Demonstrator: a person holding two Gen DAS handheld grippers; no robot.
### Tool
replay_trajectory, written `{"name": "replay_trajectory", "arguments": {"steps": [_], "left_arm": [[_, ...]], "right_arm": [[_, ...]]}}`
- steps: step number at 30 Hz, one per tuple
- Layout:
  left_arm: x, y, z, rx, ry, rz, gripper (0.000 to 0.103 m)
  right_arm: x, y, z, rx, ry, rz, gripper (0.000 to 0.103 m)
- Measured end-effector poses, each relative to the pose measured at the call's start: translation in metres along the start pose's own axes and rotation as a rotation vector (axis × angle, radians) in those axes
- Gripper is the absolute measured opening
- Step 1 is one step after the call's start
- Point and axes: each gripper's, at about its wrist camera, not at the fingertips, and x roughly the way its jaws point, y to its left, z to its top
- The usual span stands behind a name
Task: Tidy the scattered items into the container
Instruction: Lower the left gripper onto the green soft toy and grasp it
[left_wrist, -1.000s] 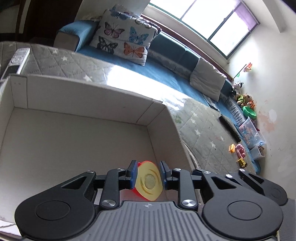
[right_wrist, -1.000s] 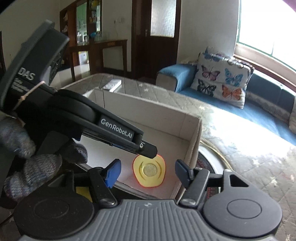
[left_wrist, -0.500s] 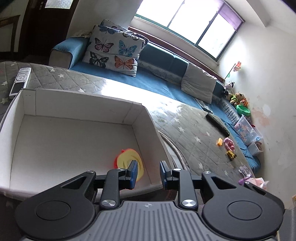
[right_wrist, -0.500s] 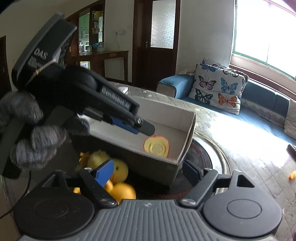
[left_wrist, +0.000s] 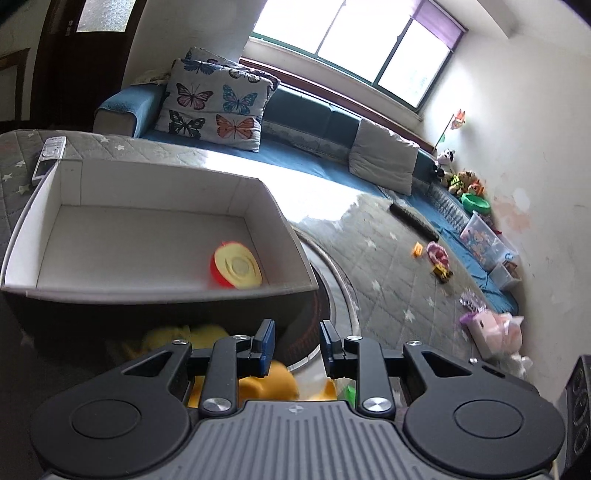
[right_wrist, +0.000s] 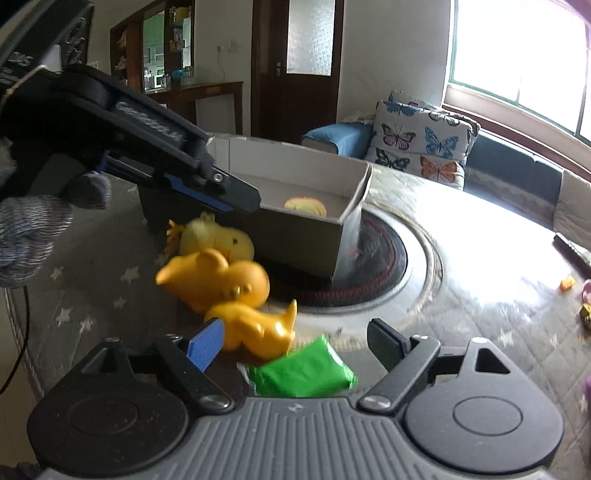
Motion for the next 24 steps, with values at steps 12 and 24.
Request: {"name": "replay_trajectory", "arguments": {"steps": [12,24], "left_arm": [[0.007,-0.019,-0.044,-0.022,0.110,-0.093,0.029],[0.027,-0.040,-0.060,0.019,0.177,-0.099,0.031]], "right_arm": [[0.017,0.005,-0.024,-0.066,0.052,-0.018,0.087],[0.025,-0.002,-0.033,-0.043,0.038,-0.004,0.080]]}}
